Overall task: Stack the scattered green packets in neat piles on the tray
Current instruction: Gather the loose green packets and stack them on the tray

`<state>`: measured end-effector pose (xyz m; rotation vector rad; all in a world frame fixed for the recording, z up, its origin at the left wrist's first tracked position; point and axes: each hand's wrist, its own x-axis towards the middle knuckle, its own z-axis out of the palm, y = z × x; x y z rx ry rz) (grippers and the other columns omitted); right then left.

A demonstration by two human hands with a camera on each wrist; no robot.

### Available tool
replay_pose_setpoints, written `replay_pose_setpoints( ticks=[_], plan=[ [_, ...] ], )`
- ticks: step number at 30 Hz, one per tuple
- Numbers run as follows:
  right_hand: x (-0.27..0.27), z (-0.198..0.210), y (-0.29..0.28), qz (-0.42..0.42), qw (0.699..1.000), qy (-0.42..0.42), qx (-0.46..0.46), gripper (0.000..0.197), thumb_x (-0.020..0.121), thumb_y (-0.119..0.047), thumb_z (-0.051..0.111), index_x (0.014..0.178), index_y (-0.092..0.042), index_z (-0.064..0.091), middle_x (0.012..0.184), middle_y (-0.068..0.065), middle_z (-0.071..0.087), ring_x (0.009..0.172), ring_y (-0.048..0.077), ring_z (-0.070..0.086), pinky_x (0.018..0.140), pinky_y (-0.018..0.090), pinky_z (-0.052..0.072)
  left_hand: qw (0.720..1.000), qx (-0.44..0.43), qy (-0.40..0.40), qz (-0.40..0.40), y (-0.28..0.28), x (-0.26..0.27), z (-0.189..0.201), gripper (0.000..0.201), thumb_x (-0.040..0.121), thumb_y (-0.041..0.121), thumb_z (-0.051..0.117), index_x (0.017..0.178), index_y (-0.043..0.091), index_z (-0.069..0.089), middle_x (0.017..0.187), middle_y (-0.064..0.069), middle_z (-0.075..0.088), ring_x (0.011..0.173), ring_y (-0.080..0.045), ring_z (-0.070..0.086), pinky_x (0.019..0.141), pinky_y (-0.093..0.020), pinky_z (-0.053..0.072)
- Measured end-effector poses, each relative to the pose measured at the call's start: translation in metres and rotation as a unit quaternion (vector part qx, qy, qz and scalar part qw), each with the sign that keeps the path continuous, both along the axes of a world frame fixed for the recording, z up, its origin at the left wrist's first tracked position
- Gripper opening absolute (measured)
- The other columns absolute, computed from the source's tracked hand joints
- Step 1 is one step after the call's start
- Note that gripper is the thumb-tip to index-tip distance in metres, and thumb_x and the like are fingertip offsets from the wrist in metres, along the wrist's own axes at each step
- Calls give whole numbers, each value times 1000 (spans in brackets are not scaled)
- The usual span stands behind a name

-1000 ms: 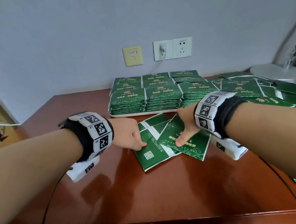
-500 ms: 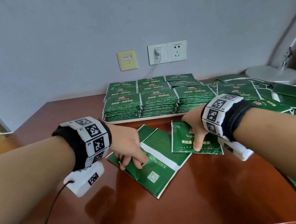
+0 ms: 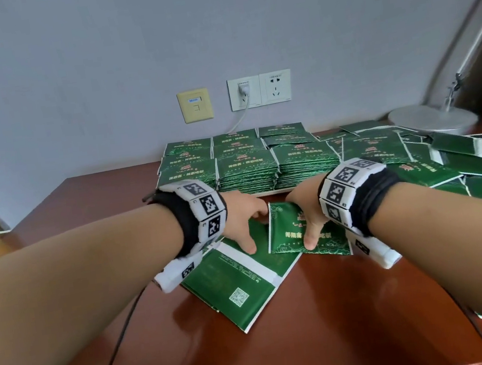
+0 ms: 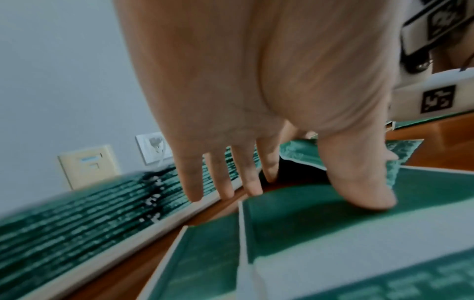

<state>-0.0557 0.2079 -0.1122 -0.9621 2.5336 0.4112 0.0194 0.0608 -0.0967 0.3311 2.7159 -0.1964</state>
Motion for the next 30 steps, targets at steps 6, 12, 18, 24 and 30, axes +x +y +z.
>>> replay_pose_setpoints(
  ticks=[6,12,18,24,30],
  plan=[
    [-1,-1,4,5,1000,1,-24,67,54,-56,84,108,-21,65,98,-4,71,91,20,66,88,40,52,997,-82,11,0,8,-9,-6,75,72,51,76,135,25,44,117,-2,51,112,-22,36,77,-31,38],
    [5,8,11,-18,997,5,-72,67,61,-51,83,116,-20,62,105,-4,69,96,21,65,90,35,50,995,-53,83,23,-6,4,16,65,80,47,71,134,15,52,130,-3,55,116,-20,47,98,-37,44],
    [16,21,9,-60,984,47,-162,45,71,-40,80,104,-12,68,94,1,70,86,21,65,82,33,52,979,61,162,106,-44,23,37,28,84,37,70,84,9,75,72,-5,66,60,-11,55,66,-27,44],
    [27,34,-6,-59,984,55,-158,36,78,-24,75,111,-11,68,92,1,67,82,18,62,76,26,50,951,174,203,153,-66,39,32,20,88,29,67,74,14,70,53,12,60,34,-8,37,49,-20,31],
    [33,37,-15,-77,991,52,-99,57,88,-8,53,143,-10,39,112,5,59,87,19,62,66,24,51,941,204,221,153,-82,56,25,25,87,31,67,104,14,74,112,4,70,94,-16,69,90,-33,51]
  ],
)
